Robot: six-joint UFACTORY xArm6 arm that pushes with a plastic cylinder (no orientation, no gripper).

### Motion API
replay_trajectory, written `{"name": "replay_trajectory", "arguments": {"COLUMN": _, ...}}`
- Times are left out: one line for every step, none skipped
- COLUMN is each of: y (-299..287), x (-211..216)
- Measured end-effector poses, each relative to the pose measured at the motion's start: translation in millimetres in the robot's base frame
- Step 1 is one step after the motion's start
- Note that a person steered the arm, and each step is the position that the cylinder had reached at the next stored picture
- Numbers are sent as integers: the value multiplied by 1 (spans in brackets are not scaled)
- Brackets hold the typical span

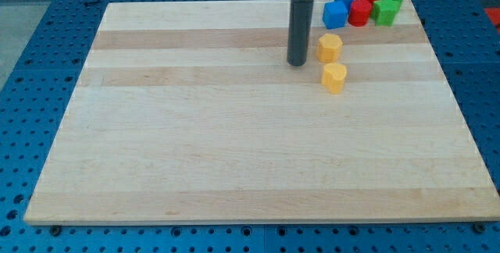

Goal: Push the yellow hexagon towards center right

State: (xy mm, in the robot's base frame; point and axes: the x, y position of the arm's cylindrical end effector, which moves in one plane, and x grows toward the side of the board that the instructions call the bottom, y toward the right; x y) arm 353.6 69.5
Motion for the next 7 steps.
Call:
{"name": "replay_trajectory", "arguments": {"y": 30, "x": -7}}
{"name": "replay_trajectory", "arguments": {"y": 63, "x": -7}}
{"name": "replay_trajectory", "arguments": {"y": 56, "x": -10}}
{"name": "replay_trajectory", "arguments": {"y": 35, "x": -26}}
{"name": "replay_trajectory", "arguments": {"y": 33, "x": -46}}
{"name": "replay_trajectory", "arguments": {"y": 50, "x": -54}}
{"name": "replay_trajectory", "arguments": {"y": 81, "x": -47}}
